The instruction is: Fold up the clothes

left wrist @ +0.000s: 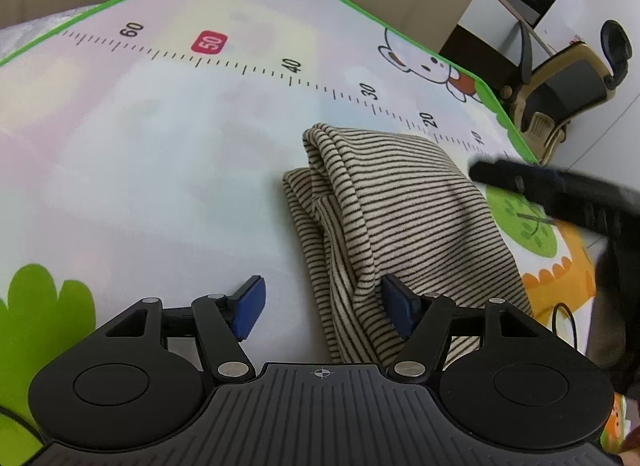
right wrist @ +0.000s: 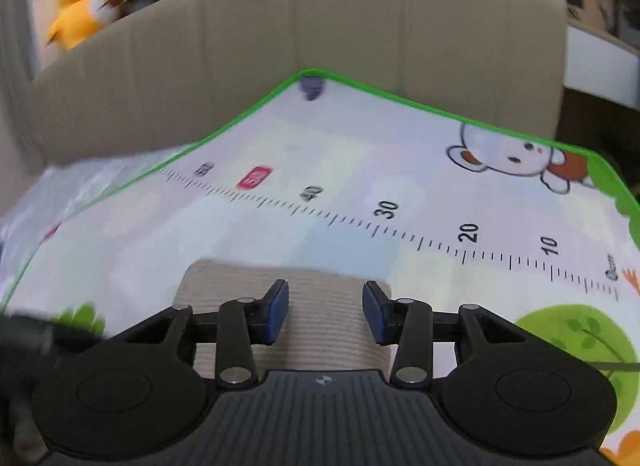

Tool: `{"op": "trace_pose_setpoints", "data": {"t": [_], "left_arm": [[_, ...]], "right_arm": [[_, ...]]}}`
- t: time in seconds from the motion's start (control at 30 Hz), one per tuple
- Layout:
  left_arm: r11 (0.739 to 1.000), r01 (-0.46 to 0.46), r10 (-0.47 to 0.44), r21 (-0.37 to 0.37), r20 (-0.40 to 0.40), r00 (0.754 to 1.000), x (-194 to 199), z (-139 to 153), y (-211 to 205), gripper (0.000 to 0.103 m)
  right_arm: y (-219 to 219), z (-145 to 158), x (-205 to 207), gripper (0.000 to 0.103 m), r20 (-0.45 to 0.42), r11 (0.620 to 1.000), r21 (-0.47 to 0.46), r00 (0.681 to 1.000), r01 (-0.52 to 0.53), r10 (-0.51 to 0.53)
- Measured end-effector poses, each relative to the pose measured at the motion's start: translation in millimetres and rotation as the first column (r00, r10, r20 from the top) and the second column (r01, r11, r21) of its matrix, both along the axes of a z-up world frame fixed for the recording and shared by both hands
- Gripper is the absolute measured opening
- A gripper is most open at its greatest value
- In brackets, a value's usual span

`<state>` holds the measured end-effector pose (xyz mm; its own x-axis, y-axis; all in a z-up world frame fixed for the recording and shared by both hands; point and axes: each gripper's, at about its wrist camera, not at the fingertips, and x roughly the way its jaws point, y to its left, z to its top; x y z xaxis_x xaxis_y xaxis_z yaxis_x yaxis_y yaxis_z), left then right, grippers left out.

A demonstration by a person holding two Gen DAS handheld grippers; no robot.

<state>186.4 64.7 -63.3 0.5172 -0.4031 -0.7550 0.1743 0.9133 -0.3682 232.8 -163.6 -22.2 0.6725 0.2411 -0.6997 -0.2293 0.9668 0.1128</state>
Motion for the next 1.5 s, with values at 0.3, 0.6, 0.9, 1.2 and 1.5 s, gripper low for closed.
{"op": "trace_pose_setpoints", "data": {"t": [0.3,0.6,0.9,1.2,1.5], "left_arm": [[1.000,0.001,-0.001,-0.010,0.006,1.000,-1,-2,3,0.073],[0.968,0.001,-0.003,-0.250,-0.005,1.000,-3,6,21,0.077],[0.978,0.004,-0.026,-0.206,-0.102,0.994,-2,-9,-9,0.094],[0.971,-0.149,0.118,-0.189,-0.166,0.979,-2,-13,-10,0.097],[0.993,-0.042,0.026,-0.113,-0.137,0.990,1,-13,-31,0.091]], "right_arm": [[-30,-10,1,0.063,-0.055,0.987,0.141,0.996,0.073,-0.066],[-81,-24,-57,0.073,-0.114,0.962,0.268,0.993,0.050,-0.019],[-88,-64,-70,0.062,-0.173,0.835,0.543,0.985,0.087,0.010],[-74,-33,-73,0.063,-0.036,0.931,0.356,0.994,-0.081,0.101],[-57,-45,-52,0.059,-0.121,0.926,0.365,0.982,-0.094,0.147]]}}
